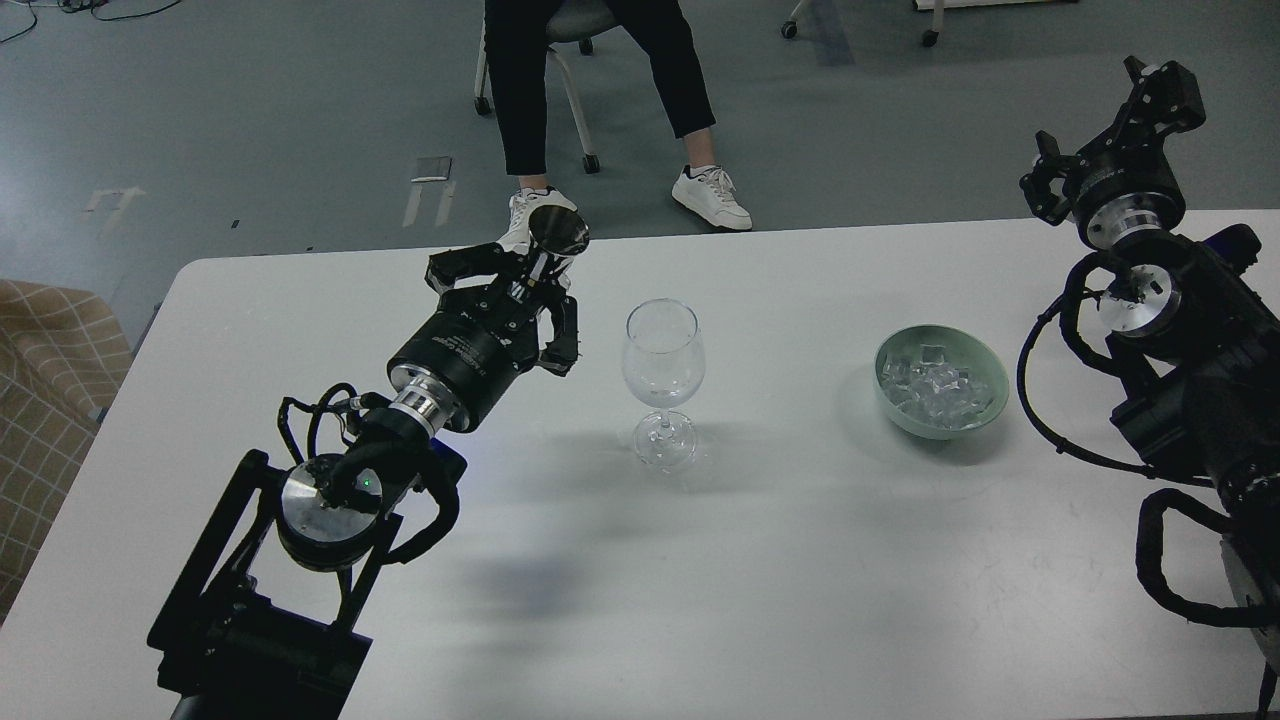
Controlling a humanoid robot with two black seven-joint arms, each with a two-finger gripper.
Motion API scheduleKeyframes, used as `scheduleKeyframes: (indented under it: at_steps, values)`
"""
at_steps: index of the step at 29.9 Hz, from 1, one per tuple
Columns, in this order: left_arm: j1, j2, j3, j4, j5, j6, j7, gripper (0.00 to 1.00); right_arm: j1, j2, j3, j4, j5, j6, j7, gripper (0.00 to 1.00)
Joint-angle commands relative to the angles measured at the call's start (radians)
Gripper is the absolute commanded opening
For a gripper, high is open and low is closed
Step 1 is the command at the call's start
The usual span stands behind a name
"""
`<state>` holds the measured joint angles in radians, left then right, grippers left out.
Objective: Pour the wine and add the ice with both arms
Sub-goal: 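Carry the jigger with the left gripper over the wine glass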
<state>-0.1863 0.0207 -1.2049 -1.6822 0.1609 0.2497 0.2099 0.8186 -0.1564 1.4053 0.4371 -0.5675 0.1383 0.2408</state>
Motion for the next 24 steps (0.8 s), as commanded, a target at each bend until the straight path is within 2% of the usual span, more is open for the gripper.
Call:
scheduleKeyframes:
  at_steps: [1, 12, 18, 24]
  values:
    - [-0.01, -0.005, 0.016, 0.006, 0.003, 0.017, 0.0, 0.07, -0.006, 0.0, 0.0, 0.0, 0.0, 0.001, 0.0, 1.0]
    - [-0.053, -0.01, 0.076, 0.026, 0.112, 0.048, 0.006, 0.07, -0.009, -0.002, 0.0, 0.0, 0.0, 0.003, 0.0, 1.0]
    - [-0.067, 0.001, 0.091, 0.035, 0.166, 0.085, 0.06, 0.07, -0.009, -0.002, 0.0, 0.0, 0.0, 0.003, 0.0, 1.0]
    - [-0.068, 0.005, 0.091, 0.05, 0.256, 0.08, 0.062, 0.07, -0.009, -0.002, 0.001, 0.0, 0.0, 0.003, 0.0, 1.0]
